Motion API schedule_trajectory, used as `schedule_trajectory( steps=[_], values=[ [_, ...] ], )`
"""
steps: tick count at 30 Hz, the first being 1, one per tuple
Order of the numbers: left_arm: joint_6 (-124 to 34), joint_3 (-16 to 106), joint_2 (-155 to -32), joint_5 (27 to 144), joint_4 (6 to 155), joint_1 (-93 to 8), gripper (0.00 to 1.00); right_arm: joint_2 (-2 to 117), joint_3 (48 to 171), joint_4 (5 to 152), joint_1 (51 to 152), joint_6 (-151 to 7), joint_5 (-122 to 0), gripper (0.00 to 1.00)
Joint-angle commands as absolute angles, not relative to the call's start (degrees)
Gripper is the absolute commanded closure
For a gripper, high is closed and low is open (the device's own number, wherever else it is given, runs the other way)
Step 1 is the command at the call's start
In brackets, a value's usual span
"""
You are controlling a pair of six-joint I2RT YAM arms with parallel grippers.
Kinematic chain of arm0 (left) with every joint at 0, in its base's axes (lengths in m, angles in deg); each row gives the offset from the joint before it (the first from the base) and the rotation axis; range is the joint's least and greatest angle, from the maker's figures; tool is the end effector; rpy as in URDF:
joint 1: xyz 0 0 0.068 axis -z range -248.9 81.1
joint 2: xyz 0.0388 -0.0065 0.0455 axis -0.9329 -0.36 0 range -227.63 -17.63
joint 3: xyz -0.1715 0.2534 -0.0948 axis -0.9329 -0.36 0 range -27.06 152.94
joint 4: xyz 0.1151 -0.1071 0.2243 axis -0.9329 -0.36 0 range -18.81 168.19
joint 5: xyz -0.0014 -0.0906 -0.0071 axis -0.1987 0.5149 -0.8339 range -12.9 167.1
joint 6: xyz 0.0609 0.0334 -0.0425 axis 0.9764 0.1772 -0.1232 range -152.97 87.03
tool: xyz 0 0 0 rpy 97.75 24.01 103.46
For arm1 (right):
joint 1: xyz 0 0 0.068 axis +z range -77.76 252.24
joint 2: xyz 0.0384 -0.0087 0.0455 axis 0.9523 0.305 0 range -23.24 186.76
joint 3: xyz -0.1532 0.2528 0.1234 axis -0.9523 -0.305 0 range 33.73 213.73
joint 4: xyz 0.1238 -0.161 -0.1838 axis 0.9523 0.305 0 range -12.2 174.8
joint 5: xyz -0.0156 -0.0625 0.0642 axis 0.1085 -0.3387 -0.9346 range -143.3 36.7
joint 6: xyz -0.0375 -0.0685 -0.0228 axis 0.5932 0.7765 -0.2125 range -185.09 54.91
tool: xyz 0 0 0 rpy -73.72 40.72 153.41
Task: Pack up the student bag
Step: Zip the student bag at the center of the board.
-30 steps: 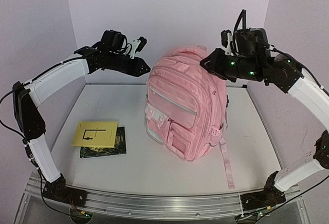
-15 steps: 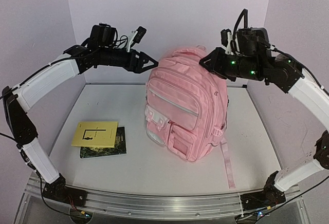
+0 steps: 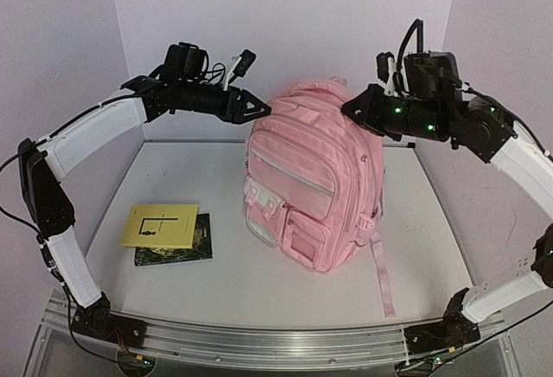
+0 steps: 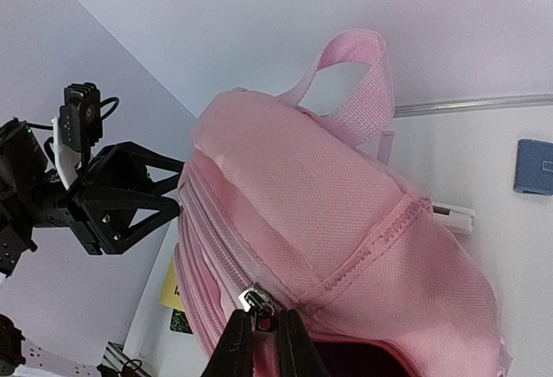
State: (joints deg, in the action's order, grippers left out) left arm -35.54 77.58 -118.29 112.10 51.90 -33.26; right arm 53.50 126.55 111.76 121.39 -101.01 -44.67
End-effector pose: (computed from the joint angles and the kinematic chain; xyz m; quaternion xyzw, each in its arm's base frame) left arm 0.3448 -0.2970 0.4487 0.3860 0.7117 -0.4098 0.4202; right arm 0.2151 0.2325 0.5031 -0.0488 0.8058 0.3520 0.4736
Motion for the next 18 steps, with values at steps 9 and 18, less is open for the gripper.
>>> schedule_trajectory(
  steps=[9, 18],
  values=[
    [-35.50, 80.55, -120.55, 113.85, 54.13, -33.30, 0.81, 49.43, 123.81, 111.54, 121.24, -100.43, -43.79, 1.00],
    [-35.46, 78.75, -120.51, 111.74, 54.84, -33.29, 1.00, 47.31, 121.03, 112.84, 121.08, -101.20, -45.60, 1.00]
  ],
)
